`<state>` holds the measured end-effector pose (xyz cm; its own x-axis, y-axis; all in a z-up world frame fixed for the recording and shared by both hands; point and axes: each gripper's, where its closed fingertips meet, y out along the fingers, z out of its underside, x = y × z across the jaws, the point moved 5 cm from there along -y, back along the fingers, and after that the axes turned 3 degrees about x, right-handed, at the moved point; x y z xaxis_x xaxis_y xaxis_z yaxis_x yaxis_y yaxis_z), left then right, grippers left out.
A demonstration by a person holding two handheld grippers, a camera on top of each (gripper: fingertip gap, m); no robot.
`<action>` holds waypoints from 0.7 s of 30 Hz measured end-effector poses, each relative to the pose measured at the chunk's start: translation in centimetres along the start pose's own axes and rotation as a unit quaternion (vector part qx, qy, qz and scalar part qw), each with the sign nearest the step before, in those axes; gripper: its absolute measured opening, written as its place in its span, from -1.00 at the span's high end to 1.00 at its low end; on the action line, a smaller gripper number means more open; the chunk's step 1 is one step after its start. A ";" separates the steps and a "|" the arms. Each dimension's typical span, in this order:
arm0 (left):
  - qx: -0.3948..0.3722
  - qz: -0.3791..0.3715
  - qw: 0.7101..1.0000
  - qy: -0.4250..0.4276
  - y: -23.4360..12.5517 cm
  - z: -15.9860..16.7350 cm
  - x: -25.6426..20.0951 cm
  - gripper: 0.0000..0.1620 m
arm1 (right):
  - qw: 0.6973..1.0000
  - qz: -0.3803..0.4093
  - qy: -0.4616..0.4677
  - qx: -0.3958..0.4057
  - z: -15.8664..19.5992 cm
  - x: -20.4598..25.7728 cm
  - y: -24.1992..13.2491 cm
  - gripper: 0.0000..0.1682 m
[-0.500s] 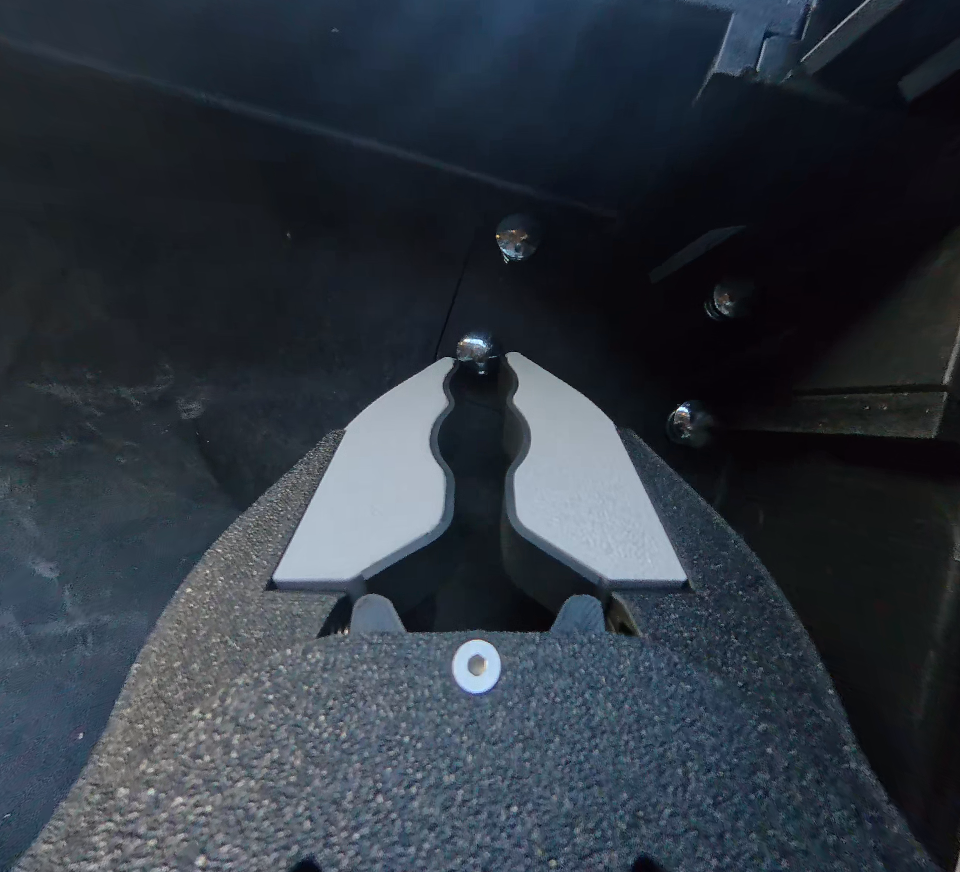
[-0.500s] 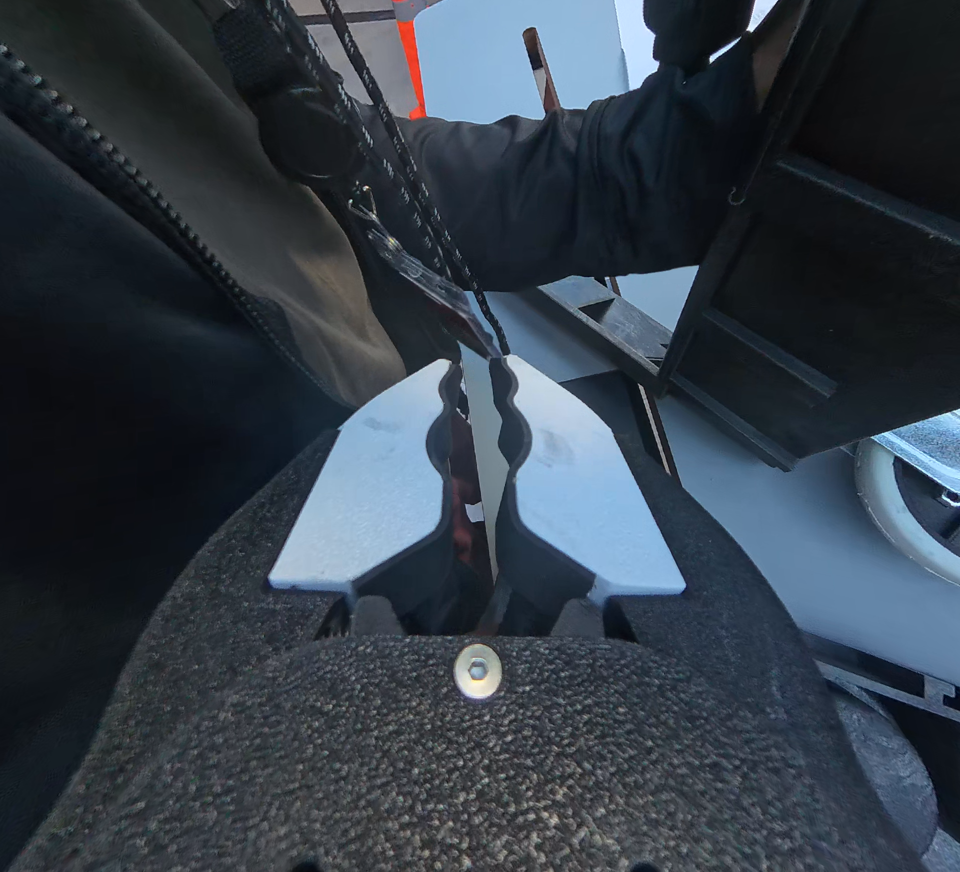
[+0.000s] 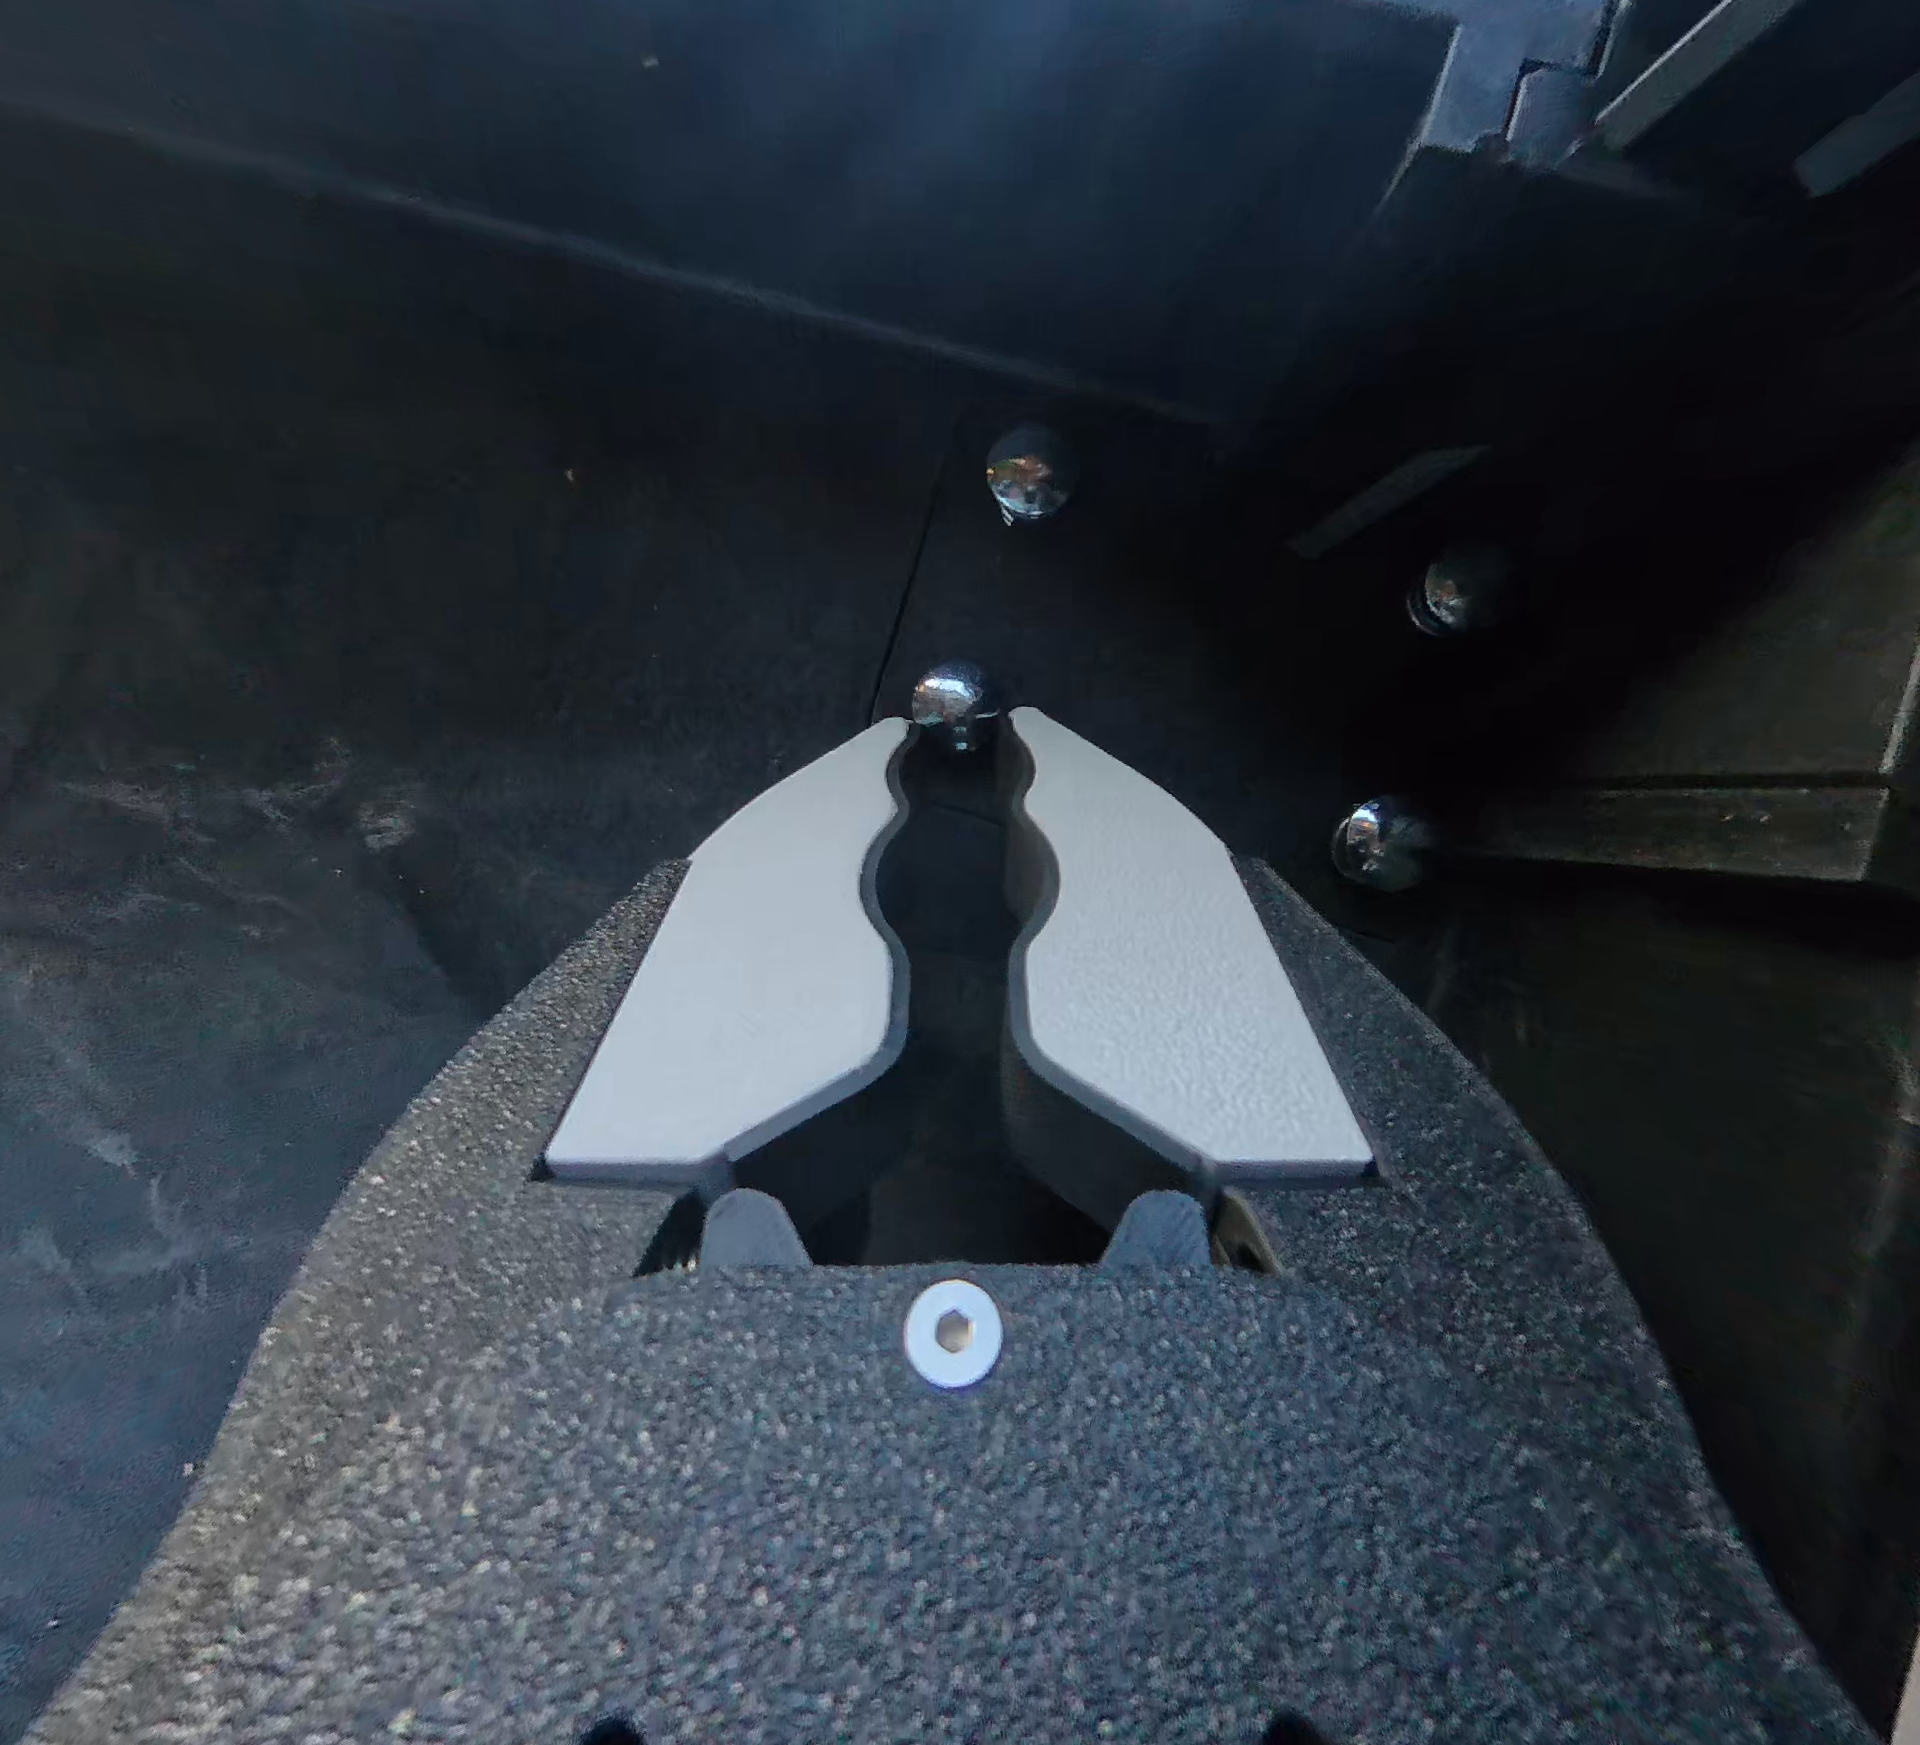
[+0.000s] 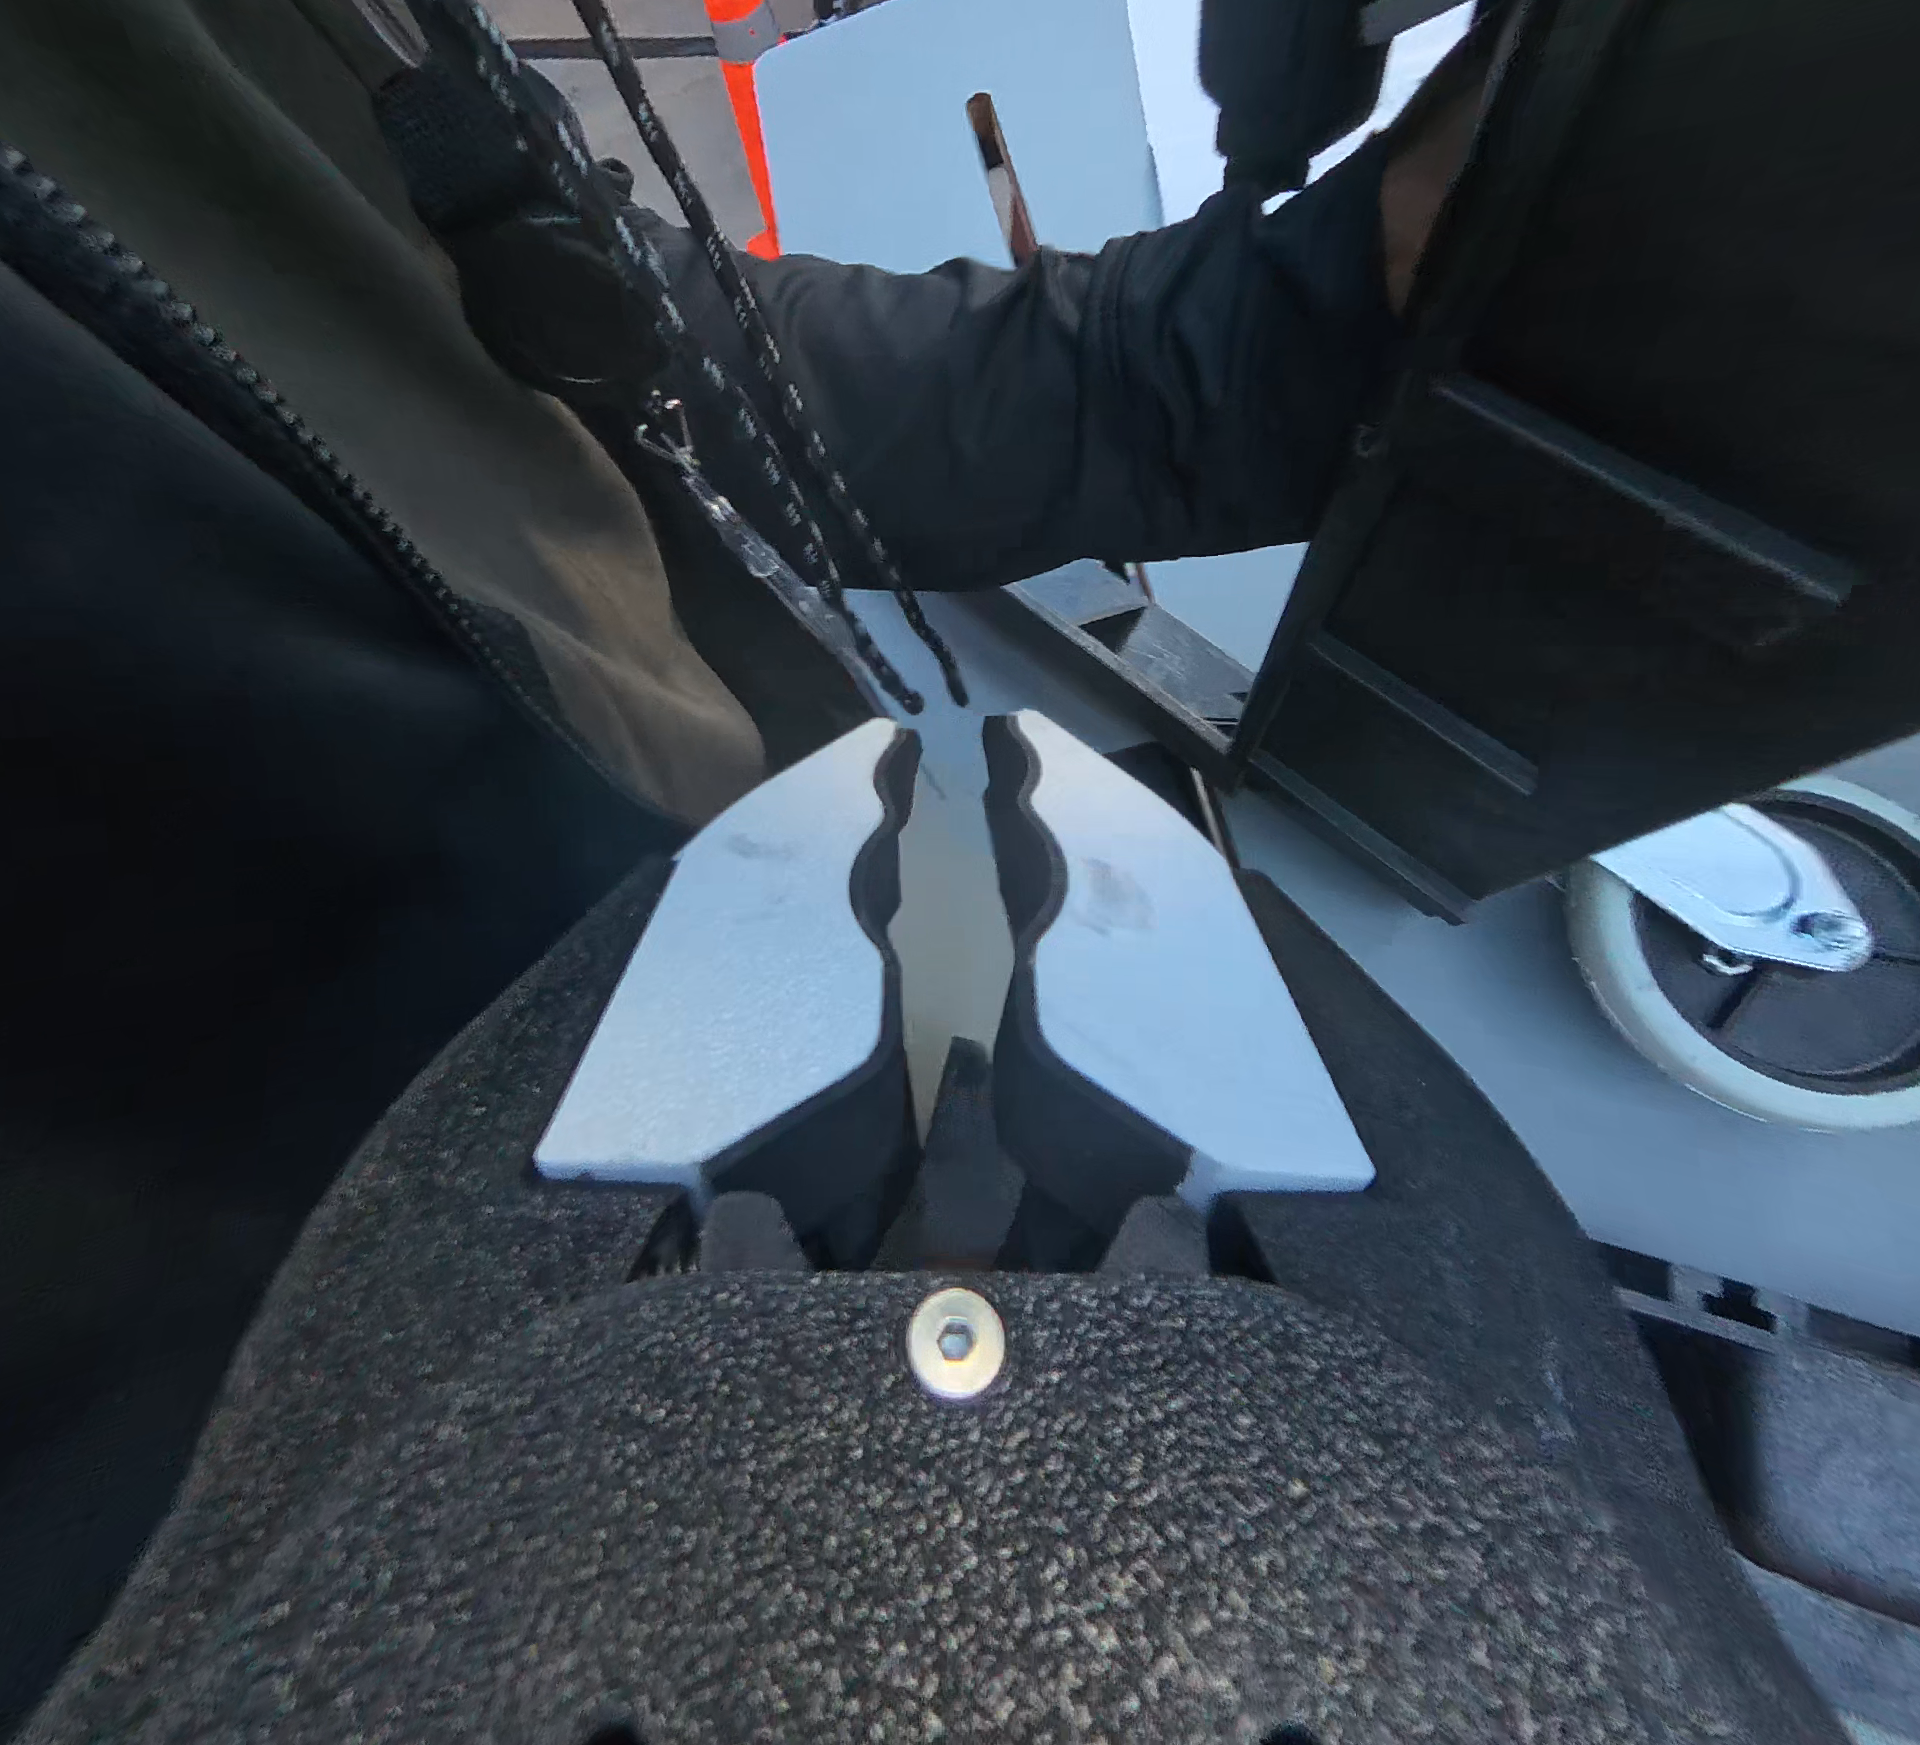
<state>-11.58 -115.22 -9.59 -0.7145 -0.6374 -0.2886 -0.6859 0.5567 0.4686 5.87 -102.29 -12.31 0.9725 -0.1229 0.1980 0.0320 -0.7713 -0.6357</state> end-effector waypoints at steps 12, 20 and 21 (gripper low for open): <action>0.005 0.009 1.000 -0.013 -0.8 -0.5 0.0 0.84 | 0.965 0.180 0.020 -0.189 -7.4 -9.0 -9.0 0.59; 0.015 0.029 0.999 -0.021 -0.9 -0.7 0.2 0.84 | 0.966 0.175 -0.016 -0.190 -10.6 -10.0 -6.9 0.42; 0.017 0.031 0.999 -0.019 -0.9 -0.7 0.3 0.84 | 0.966 0.176 -0.023 -0.187 -10.7 -10.0 -6.9 0.41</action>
<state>-11.05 -116.24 -9.51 -0.7600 -0.5809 -0.2915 -0.6441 0.6132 0.4574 -6.56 -102.43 -1.97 0.9173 -0.3977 -0.0203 -0.3801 -0.8593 -0.3422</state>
